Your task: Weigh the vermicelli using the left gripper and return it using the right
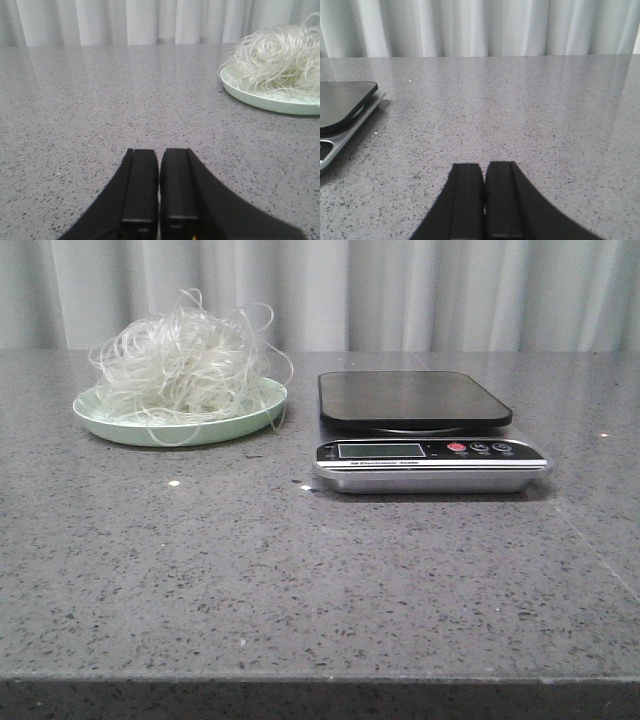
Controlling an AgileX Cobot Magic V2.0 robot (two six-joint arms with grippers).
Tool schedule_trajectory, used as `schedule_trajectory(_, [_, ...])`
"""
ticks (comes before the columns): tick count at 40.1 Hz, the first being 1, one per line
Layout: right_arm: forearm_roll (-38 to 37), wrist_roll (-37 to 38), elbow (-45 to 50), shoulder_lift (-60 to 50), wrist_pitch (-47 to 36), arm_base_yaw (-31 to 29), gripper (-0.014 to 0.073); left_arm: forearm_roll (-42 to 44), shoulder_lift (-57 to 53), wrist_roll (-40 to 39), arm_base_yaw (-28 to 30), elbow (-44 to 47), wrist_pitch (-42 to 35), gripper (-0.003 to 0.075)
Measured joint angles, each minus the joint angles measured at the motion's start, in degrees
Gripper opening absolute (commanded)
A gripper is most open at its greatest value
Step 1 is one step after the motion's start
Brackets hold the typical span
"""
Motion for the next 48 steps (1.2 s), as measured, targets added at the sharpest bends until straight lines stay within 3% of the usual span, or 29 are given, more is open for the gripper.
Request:
schedule_trajectory(24, [0.00,0.00,0.00,0.00,0.00,0.00,0.0151,0.00,0.00,0.00,0.00,0.00,-1.88,0.0137])
schedule_trajectory(38, [0.00,0.00,0.00,0.00,0.00,0.00,0.0151,0.00,0.00,0.00,0.00,-0.30,-20.32,0.0137])
schedule_trajectory(42, [0.00,0.00,0.00,0.00,0.00,0.00,0.0151,0.00,0.00,0.00,0.00,-4.08,-19.53,0.0137])
schedule_trajectory(48, [0.00,0.00,0.00,0.00,0.00,0.00,0.0151,0.00,3.83,0.00,0.00,-18.39,-14.59,0.0137])
